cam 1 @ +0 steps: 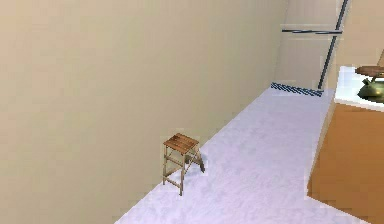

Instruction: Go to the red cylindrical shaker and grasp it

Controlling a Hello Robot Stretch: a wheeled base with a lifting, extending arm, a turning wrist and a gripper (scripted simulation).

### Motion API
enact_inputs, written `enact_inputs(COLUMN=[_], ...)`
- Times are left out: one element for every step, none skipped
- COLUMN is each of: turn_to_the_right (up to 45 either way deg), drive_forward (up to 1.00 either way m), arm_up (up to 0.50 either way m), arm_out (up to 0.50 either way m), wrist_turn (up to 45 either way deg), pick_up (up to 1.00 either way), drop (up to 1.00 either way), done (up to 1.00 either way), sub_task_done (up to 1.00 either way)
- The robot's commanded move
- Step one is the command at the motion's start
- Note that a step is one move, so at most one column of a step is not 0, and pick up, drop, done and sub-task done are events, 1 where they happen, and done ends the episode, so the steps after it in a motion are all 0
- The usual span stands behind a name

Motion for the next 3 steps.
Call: enact_inputs(turn_to_the_right=[0.0,0.0,0.0], drive_forward=[0.0,0.0,0.0], arm_up=[-0.3,0.0,0.1], arm_out=[0.0,0.0,0.0], wrist_turn=[0.0,0.0,0.0], pick_up=[0.0,1.0,0.0], drop=[0.0,0.0,0.0], done=[0.0,0.0,0.0], sub_task_done=[0.0,0.0,0.0])
